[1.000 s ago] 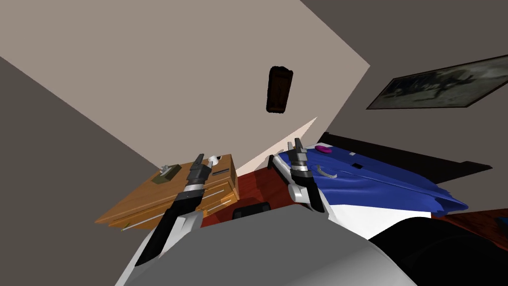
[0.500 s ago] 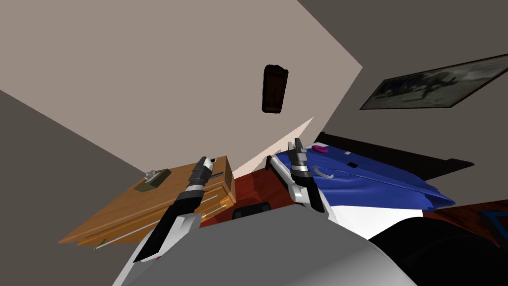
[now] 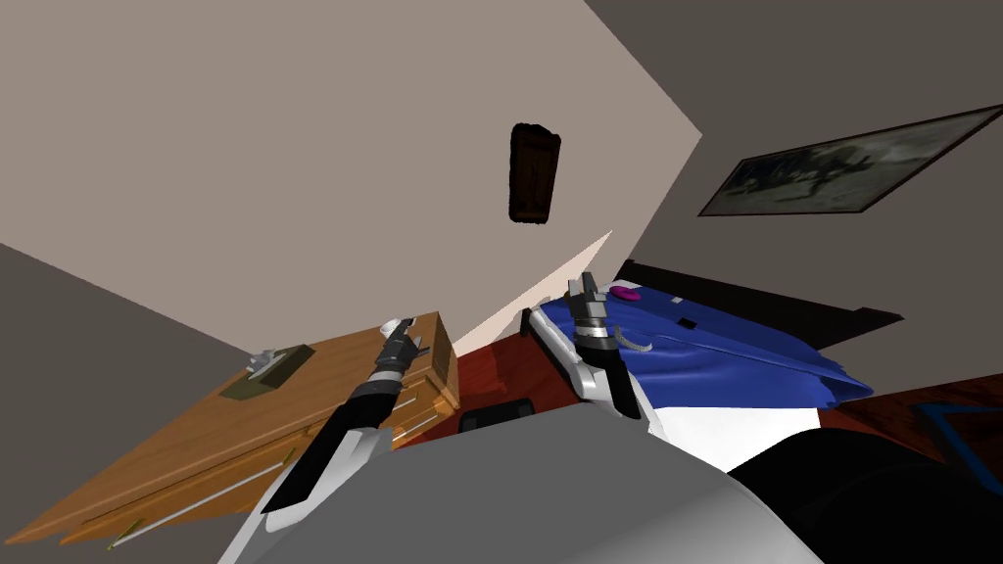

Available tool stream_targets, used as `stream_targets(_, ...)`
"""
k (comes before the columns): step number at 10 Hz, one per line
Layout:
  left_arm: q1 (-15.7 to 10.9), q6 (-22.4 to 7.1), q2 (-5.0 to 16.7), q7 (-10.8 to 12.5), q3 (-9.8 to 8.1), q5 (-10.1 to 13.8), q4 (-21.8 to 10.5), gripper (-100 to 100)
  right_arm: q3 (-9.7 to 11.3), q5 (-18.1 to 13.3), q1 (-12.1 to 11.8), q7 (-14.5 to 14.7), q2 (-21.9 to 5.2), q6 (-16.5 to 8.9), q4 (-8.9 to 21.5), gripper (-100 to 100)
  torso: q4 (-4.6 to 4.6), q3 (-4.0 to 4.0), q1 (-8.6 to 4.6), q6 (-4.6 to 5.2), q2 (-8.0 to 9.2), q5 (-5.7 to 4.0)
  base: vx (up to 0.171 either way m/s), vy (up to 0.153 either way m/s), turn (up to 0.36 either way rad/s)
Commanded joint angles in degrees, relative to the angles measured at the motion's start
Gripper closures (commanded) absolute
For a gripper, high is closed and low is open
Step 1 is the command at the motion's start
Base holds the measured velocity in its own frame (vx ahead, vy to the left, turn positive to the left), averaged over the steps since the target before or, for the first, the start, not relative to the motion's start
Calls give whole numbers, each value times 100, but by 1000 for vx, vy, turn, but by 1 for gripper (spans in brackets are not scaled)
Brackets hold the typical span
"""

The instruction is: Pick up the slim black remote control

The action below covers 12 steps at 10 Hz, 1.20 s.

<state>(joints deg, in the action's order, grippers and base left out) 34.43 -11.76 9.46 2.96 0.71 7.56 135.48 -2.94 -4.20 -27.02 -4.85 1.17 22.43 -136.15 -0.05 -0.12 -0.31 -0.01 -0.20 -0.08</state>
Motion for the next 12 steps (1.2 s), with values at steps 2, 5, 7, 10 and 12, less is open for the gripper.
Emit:
stream_targets(2, 44, -448, -4, -21, -61, 83, -69, -100, 0, 0, 0, 0, 0, 0, 0, 0, 0, 0, 6, 0, 1, 1, 77, -62, -56)
stream_targets(5, 81, -867, 13, -35, -128, 159, -109, -100, -1, 0, 0, 0, -1, 0, 0, 0, 2, 7, 21, -1, 13, 4, 51, -39, -35)
stream_targets(7, 112, -1204, 32, -55, -203, 240, -154, -100, -1, 0, 0, 0, 0, 0, 0, 0, 1, 2, 14, -1, 3, 3, 85, -51, -37)
stream_targets(10, 138, -1730, 53, -80, -288, 325, -204, -100, -1, 0, 0, 0, -1, 0, 0, 0, -1, -3, 18, 0, -4, 4, 81, -33, -45)
stream_targets(12, 160, -2005, 77, -110, -381, 415, -258, -100, -1, 0, 0, 0, -1, 0, 0, 0, 2, 6, 25, -1, 12, 5, 47, -17, -25)
